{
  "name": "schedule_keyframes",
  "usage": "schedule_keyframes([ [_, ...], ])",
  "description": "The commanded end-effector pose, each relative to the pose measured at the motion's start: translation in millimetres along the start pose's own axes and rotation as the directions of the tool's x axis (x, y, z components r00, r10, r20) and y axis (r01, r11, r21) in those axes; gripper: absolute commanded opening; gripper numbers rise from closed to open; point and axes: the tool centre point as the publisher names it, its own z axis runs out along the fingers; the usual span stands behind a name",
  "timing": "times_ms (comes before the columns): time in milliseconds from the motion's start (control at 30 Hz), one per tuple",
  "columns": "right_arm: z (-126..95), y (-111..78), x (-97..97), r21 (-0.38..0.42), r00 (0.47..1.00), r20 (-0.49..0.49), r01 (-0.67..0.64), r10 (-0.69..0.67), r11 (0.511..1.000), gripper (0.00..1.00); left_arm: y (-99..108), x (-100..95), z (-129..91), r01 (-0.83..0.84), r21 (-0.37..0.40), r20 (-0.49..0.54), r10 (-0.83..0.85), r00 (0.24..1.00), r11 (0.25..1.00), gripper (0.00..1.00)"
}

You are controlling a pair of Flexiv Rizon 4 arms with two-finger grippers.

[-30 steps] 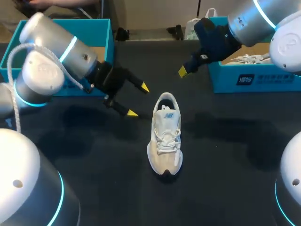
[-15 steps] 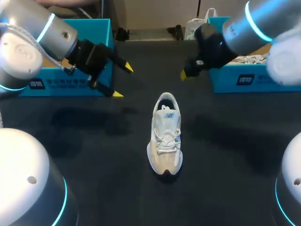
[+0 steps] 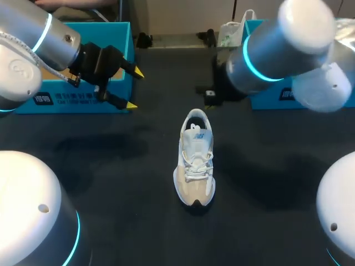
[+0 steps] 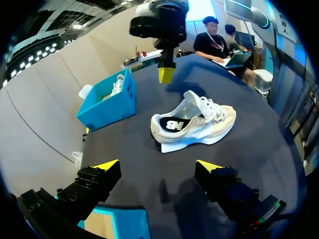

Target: Take the shoe out of the shoebox, open the shoe tongue, remove and reinsert the insole, then place the shoe into the shoebox

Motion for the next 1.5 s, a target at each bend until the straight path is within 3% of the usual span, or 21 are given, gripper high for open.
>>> schedule_keyframes([
  [33, 11.5, -1.9, 7.2, -0.006, 0.993, 0.121, -0.017, 0.017, 1.0, 0.0, 3.2, -4.8, -5.2, 0.019, -0.024, 0.019, -0.019, 1.0, 1.0, 1.0],
  [267, 18.5, -10.6, 8.0, 0.015, 0.982, 0.189, -0.029, 0.026, 0.999, 0.0, 9.2, -13.7, -17.8, 0.058, -0.037, 0.063, -0.056, 0.996, 0.998, 1.0],
  [867, 44.7, -28.0, 13.5, 0.094, 0.978, 0.202, -0.061, 0.041, 0.994, 0.0, 26.8, -41.4, -50.4, 0.13, -0.057, 0.12, -0.122, 0.985, 0.99, 1.0],
  [1300, 81.6, -32.1, 9.8, 0.175, 0.983, 0.18, -0.055, 0.023, 0.983, 0.0, 26.8, -41.4, -50.4, 0.13, -0.057, 0.12, -0.122, 0.985, 0.99, 1.0],
  [1500, 91.8, -43.4, 9.7, 0.238, 0.985, 0.171, -0.078, 0.037, 0.968, 0.0, 26.8, -41.4, -50.4, 0.13, -0.057, 0.12, -0.122, 0.985, 0.99, 1.0],
])
